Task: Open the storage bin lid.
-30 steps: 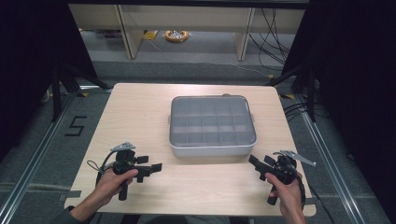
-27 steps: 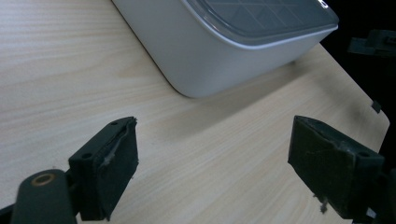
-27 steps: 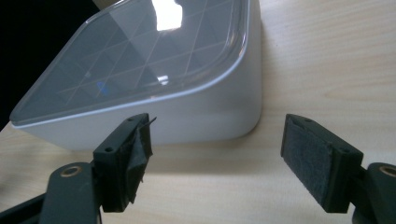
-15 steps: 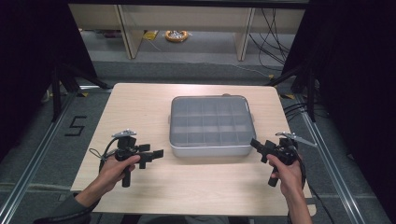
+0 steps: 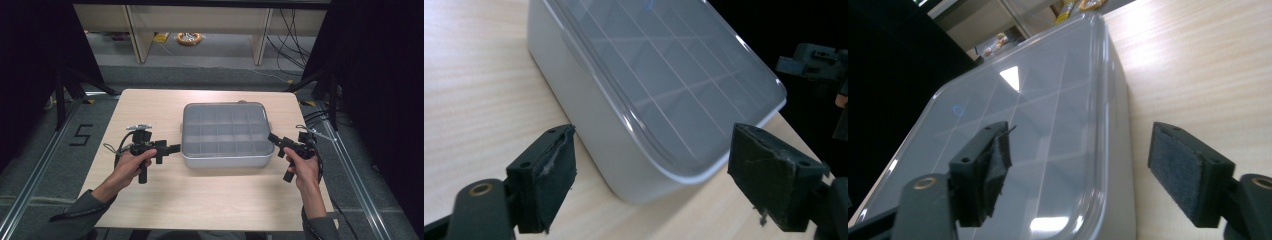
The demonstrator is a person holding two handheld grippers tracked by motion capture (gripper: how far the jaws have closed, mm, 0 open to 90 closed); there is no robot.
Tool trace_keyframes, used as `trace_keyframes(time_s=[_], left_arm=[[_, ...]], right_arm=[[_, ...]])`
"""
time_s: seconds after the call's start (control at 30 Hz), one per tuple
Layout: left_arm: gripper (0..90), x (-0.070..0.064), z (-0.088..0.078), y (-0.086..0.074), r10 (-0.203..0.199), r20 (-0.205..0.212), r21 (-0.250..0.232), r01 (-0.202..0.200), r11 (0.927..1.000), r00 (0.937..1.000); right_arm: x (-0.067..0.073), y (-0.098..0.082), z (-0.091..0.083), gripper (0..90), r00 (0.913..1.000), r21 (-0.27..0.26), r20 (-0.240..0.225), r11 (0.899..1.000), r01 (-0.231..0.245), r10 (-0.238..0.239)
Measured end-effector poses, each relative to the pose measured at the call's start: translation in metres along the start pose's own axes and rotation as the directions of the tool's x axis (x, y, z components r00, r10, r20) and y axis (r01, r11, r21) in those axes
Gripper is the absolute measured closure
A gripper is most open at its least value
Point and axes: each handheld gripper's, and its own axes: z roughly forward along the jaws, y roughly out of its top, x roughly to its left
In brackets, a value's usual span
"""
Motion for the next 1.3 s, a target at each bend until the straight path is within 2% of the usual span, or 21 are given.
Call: trace_keyframes(time_s=[0.03, 0.1, 0.13, 0.17, 0.27, 0.3, 0.33, 0.37, 0.4, 0.43, 0.53, 0.57, 0.67, 0.8, 0.87, 0.9, 1.0, 1.1, 1.23, 1.27, 1.3], left_arm=[[22.5, 0.000, 0.000, 0.000, 0.000, 0.000, 0.000, 0.000, 1.0000, 1.0000], [24.2, 0.004, 0.005, 0.007, 0.000, -0.008, -0.002, 0.000, 1.0000, 1.0000], [25.4, 0.005, 0.007, 0.009, -0.004, -0.017, -0.006, 0.004, 1.0000, 0.9998], [27.0, 0.008, 0.010, 0.012, -0.005, -0.010, -0.004, 0.005, 1.0000, 0.9999], [28.9, 0.015, 0.023, 0.018, -0.016, -0.024, 0.004, 0.016, 0.9999, 0.9996], [29.2, 0.015, 0.023, 0.018, -0.016, -0.024, 0.004, 0.016, 0.9999, 0.9996], [29.4, 0.020, 0.029, 0.021, -0.021, -0.011, 0.026, 0.022, 0.9994, 0.9997], [29.4, 0.020, 0.029, 0.021, -0.021, -0.011, 0.026, 0.022, 0.9994, 0.9997], [29.4, 0.021, 0.033, 0.023, -0.045, -0.006, 0.029, 0.045, 0.9985, 0.9990], [29.6, 0.023, 0.037, 0.025, -0.047, -0.001, 0.039, 0.047, 0.9981, 0.9989], [31.3, 0.031, 0.049, 0.032, -0.079, 0.001, 0.048, 0.079, 0.9957, 0.9969], [32.6, 0.032, 0.050, 0.033, -0.077, -0.004, 0.058, 0.077, 0.9954, 0.9970], [35.4, 0.032, 0.056, 0.035, -0.091, -0.011, 0.045, 0.091, 0.9948, 0.9958], [40.9, 0.031, 0.063, 0.038, -0.093, -0.017, 0.054, 0.094, 0.9941, 0.9955], [43.1, 0.031, 0.064, 0.039, -0.088, -0.021, 0.066, 0.089, 0.9938, 0.9959], [44.7, 0.032, 0.066, 0.039, -0.099, -0.015, 0.069, 0.100, 0.9926, 0.9950], [47.9, 0.035, 0.069, 0.040, -0.103, -0.014, 0.069, 0.104, 0.9922, 0.9946], [52.2, 0.037, 0.071, 0.039, -0.124, -0.009, 0.067, 0.124, 0.9900, 0.9923], [53.8, 0.035, 0.070, 0.040, -0.114, -0.009, 0.060, 0.114, 0.9917, 0.9935], [53.7, 0.033, 0.070, 0.040, -0.101, -0.020, 0.052, 0.102, 0.9934, 0.9947], [53.6, 0.032, 0.069, 0.040, -0.099, -0.020, 0.055, 0.100, 0.9935, 0.9949]], right_arm=[[0.000, 0.000, 0.000, 29.6, 1.0000, 0.000, 0.000, 1.000, 0.000, 0.000], [-0.001, 0.007, 0.010, 33.7, 0.9991, 0.005, 0.035, 1.000, -0.026, 0.025], [-0.001, 0.009, 0.013, 36.2, 0.9990, 0.012, 0.029, 0.999, -0.035, 0.035], [-0.004, 0.010, 0.018, 36.5, 0.9995, 0.008, 0.032, 1.000, -0.006, 0.006], [-0.004, 0.012, 0.027, 40.4, 0.9973, 0.043, 0.011, 0.996, -0.073, 0.073], [-0.005, 0.013, 0.030, 40.9, 0.9972, 0.036, 0.023, 0.997, -0.072, 0.072], [-0.005, 0.015, 0.033, 41.9, 0.9955, 0.030, 0.015, 0.995, -0.094, 0.093], [-0.006, 0.016, 0.035, 42.3, 0.9957, 0.028, 0.007, 0.995, -0.092, 0.092], [-0.006, 0.016, 0.035, 42.3, 0.9957, 0.028, 0.007, 0.995, -0.092, 0.092], [-0.009, 0.017, 0.040, 43.5, 0.9957, 0.028, 0.021, 0.995, -0.091, 0.090], [-0.012, 0.019, 0.047, 44.8, 0.9945, 0.023, 0.020, 0.994, -0.103, 0.103], [-0.011, 0.019, 0.047, 45.2, 0.9936, 0.027, 0.016, 0.993, -0.112, 0.112], [-0.012, 0.019, 0.052, 45.9, 0.9926, 0.030, 0.020, 0.992, -0.121, 0.120], [-0.009, 0.018, 0.057, 46.7, 0.9942, 0.044, 0.013, 0.993, -0.108, 0.107], [-0.007, 0.019, 0.059, 46.8, 0.9925, 0.051, 0.012, 0.991, -0.122, 0.122], [-0.006, 0.020, 0.060, 47.1, 0.9910, 0.049, 0.018, 0.990, -0.134, 0.133], [-0.008, 0.020, 0.063, 47.3, 0.9934, 0.034, 0.014, 0.993, -0.114, 0.114], [-0.006, 0.020, 0.065, 47.8, 0.9913, 0.049, 0.014, 0.990, -0.131, 0.131], [-0.006, 0.020, 0.066, 48.8, 0.9898, 0.061, 0.025, 0.988, -0.142, 0.140], [-0.008, 0.020, 0.067, 50.1, 0.9892, 0.044, 0.025, 0.988, -0.145, 0.144], [-0.011, 0.020, 0.067, 51.4, 0.9921, 0.051, 0.024, 0.991, -0.124, 0.123]])
